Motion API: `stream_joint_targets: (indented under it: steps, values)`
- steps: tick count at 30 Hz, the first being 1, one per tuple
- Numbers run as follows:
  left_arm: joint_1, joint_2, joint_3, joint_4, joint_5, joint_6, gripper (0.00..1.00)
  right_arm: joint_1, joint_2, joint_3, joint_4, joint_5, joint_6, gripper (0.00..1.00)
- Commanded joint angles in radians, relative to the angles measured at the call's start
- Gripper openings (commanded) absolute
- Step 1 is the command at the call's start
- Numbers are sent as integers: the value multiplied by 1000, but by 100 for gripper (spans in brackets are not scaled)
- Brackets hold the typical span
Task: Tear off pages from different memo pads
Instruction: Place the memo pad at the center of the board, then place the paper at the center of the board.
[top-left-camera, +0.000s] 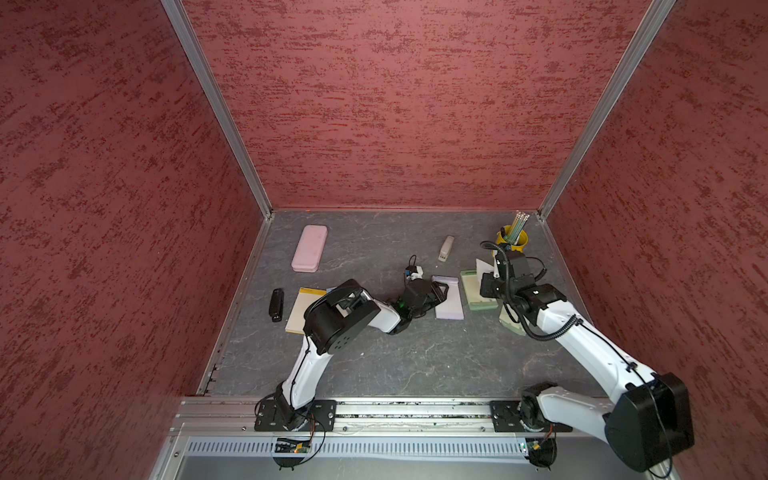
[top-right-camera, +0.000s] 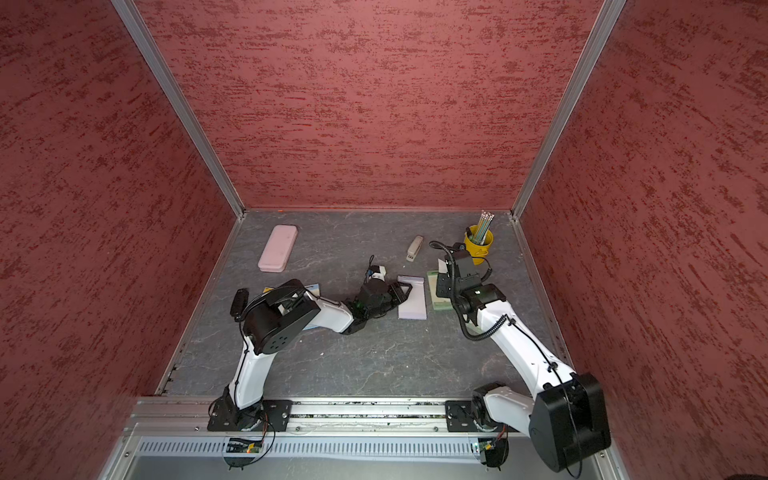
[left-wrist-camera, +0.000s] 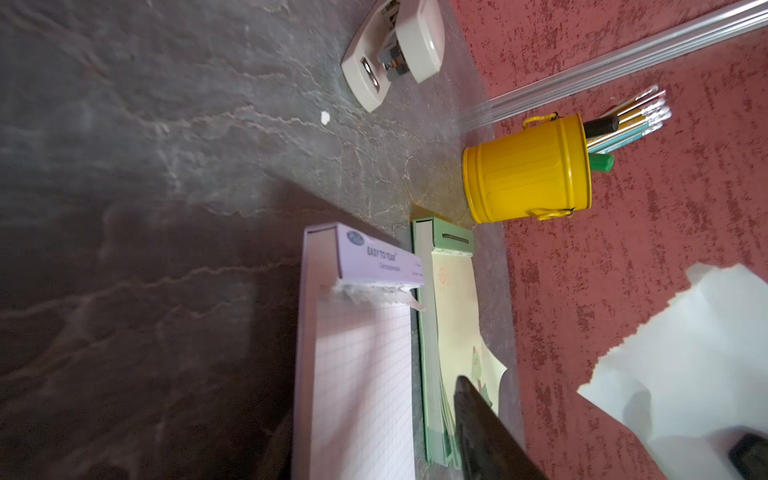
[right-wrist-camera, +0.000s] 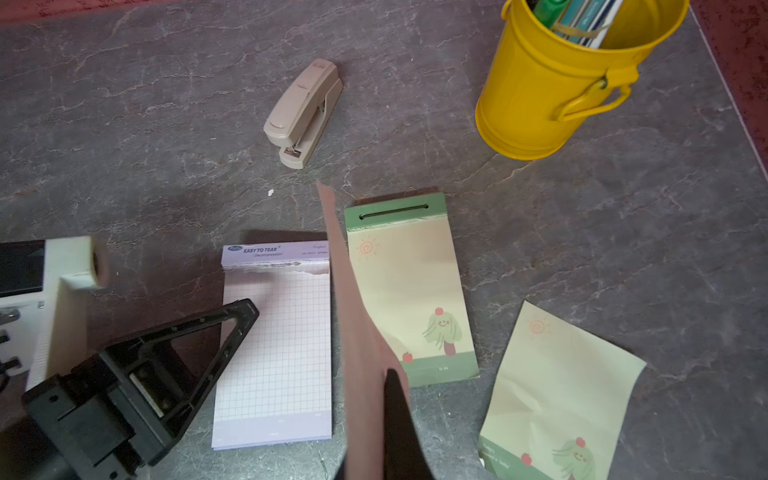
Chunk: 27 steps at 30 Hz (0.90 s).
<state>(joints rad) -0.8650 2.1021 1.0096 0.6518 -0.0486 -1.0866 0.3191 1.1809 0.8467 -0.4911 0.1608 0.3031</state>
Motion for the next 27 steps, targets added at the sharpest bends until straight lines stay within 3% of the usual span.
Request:
stream_joint_targets:
  steps: [1, 7, 12, 17, 20, 23, 27]
  values:
    - [19, -92, -36, -123, 0, 72, 67, 17, 21, 21, 4, -4, 1, 0]
    - [94, -330, -172, -305, -13, 158, 75, 116, 160, 126, 23, 33, -43, 0]
    - [185, -601, -266, -548, -83, 318, 80, 219, 394, 307, 58, 90, -114, 0]
    - [321, -844, -310, -798, -137, 446, 100, 245, 620, 520, 74, 203, -200, 0]
    - [448, -962, -350, -885, -97, 440, 99, 254, 737, 632, 88, 293, -255, 0]
    - [604, -1076, -437, -840, 58, 402, 100, 273, 851, 724, 90, 340, -315, 0]
    - [648, -1094, -369, -1007, 39, 467, 92, 285, 963, 804, 78, 309, -334, 9]
